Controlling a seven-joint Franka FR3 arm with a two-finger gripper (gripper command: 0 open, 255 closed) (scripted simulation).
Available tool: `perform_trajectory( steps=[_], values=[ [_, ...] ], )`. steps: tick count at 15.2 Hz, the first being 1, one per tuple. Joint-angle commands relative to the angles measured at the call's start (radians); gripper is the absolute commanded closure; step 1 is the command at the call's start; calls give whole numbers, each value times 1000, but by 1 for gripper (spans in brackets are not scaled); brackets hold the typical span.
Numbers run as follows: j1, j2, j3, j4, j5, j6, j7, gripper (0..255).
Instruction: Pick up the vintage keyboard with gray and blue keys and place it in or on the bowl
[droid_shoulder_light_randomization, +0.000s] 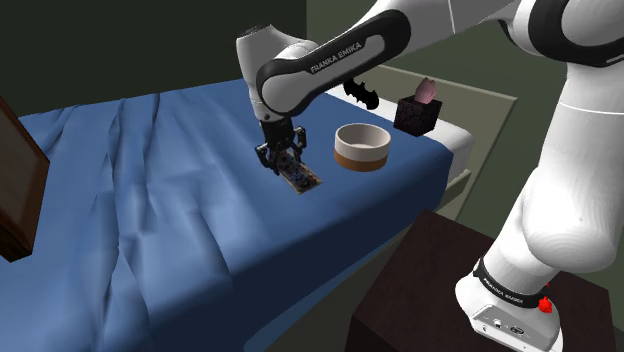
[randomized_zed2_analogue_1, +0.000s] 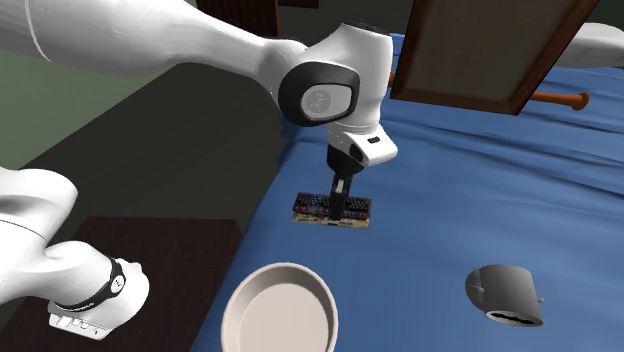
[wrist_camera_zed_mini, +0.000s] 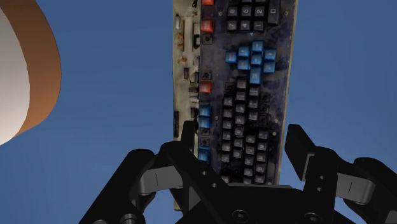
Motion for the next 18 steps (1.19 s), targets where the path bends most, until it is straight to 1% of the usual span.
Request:
perform_trajectory(
  steps=[1, 18],
  values=[
    [0, -7, 1, 18, 4, -25, -4, 255],
    [2, -49, 6, 194, 24, -238, -40, 255]
  ],
)
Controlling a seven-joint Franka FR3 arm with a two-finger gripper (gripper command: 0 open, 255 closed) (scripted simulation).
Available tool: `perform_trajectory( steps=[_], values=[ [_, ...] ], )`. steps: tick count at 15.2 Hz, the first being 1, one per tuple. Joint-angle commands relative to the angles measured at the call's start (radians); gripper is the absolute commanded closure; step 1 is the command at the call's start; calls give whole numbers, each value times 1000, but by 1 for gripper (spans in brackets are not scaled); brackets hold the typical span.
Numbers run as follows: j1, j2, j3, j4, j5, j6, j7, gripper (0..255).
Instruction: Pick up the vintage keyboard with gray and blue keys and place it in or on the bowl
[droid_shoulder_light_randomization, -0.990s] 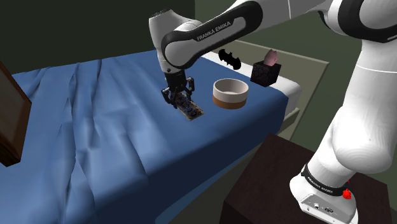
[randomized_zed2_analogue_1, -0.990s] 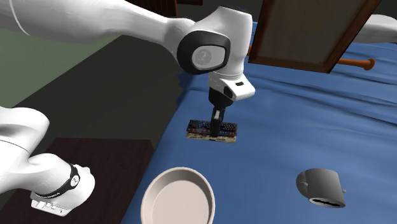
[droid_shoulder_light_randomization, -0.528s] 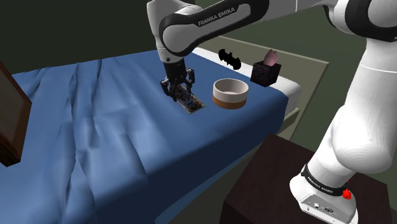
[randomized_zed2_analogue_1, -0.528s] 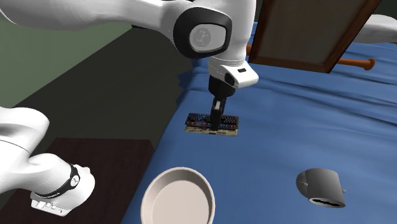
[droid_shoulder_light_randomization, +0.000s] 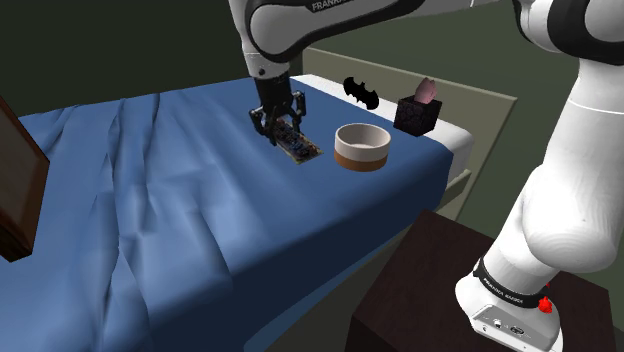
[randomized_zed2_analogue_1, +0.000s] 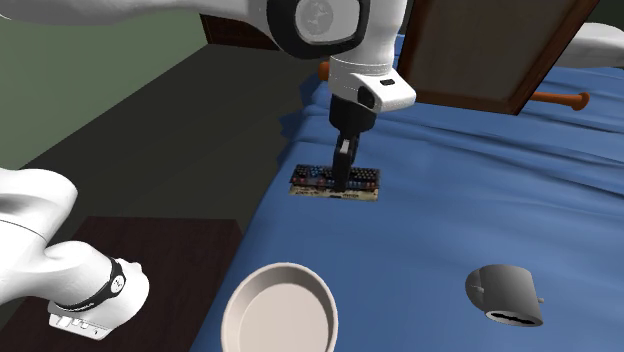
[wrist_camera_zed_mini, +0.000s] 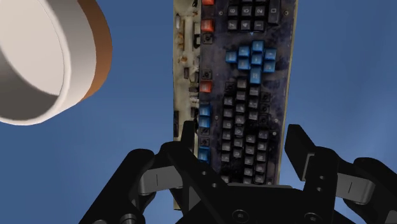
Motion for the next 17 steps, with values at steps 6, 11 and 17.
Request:
perform_trajectory(
  steps=[6, 11, 17],
  values=[
    [-12, -27, -8, 38, 7, -61, -30, 255],
    [-73, -148, -58, -104, 26, -20, -140, 255],
    [-137, -261, -132, -229, 30, 12, -276, 255]
  ],
)
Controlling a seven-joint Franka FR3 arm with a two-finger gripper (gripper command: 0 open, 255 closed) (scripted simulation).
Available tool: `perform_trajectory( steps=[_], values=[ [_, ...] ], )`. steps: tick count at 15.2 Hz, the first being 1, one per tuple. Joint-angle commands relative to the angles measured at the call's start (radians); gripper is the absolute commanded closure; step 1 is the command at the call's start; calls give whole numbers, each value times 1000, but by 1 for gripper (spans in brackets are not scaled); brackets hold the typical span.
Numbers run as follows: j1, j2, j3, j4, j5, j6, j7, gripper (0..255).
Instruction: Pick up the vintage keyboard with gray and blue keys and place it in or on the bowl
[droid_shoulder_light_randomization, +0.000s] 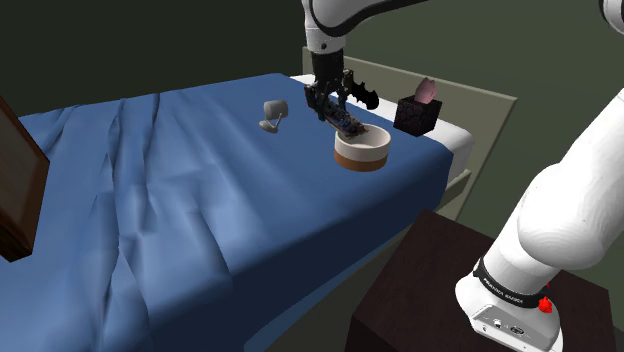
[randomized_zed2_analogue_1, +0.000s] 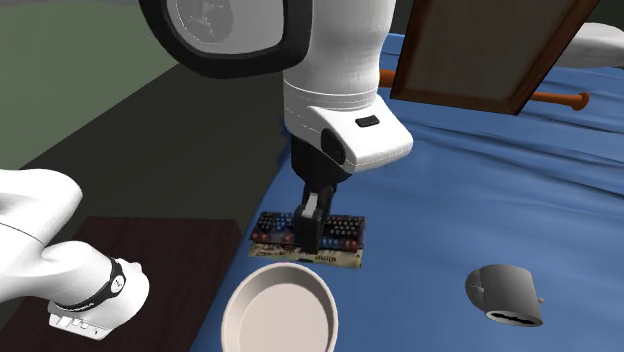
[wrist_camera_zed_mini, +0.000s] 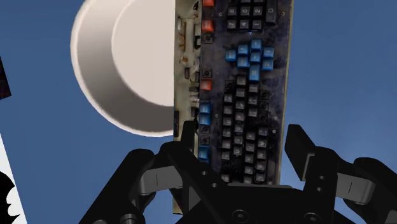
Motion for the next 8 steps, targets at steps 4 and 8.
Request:
perform_trajectory(
  steps=[4, 8],
  values=[
    [-50, -75, -66, -76, -8, 18, -115, 255],
    [-76, -103, -104, -130, -17, 54, -172, 255]
  ],
)
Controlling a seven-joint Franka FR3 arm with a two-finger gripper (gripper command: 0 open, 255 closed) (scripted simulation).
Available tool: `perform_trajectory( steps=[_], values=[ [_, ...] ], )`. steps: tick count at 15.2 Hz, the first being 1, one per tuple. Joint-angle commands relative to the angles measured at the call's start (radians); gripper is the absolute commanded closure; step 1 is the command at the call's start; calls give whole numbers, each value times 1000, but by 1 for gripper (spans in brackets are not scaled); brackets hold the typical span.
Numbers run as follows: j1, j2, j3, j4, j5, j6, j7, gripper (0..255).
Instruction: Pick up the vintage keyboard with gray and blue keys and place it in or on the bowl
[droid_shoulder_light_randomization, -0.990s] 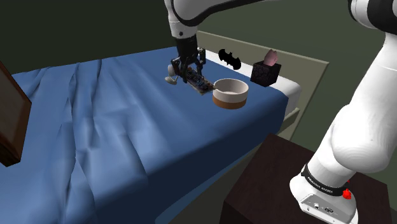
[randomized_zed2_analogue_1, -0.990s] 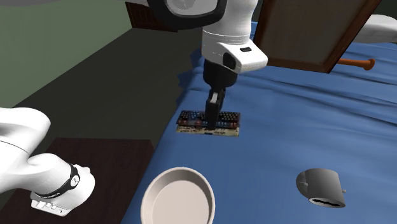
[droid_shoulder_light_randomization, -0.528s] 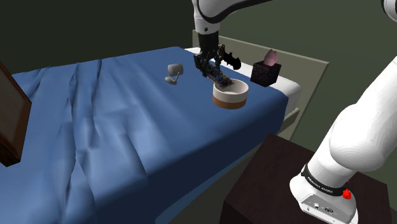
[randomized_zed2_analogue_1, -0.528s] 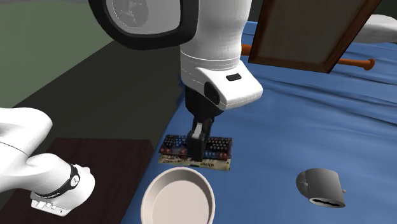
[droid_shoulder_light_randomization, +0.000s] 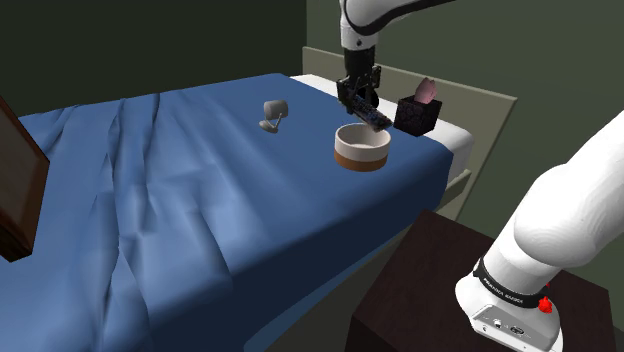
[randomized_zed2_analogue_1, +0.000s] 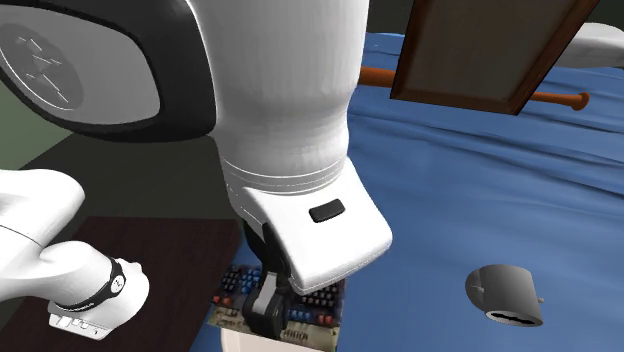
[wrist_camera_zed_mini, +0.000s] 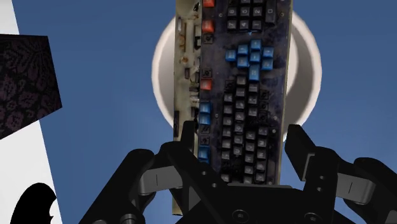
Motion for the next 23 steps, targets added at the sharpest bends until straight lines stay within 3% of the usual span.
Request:
perform_trajectory(
  steps=[1, 13, 21, 22, 23],
  values=[
    [-4, 0, -6, -25, -2, 26, -7, 255],
    [-6, 27, -8, -159, -12, 186, 17, 255],
    [-6, 29, -8, -164, -13, 193, 19, 255],
    [-6, 28, -8, -165, -13, 193, 18, 0],
    [-6, 29, -8, -165, -13, 193, 19, 0]
  ],
)
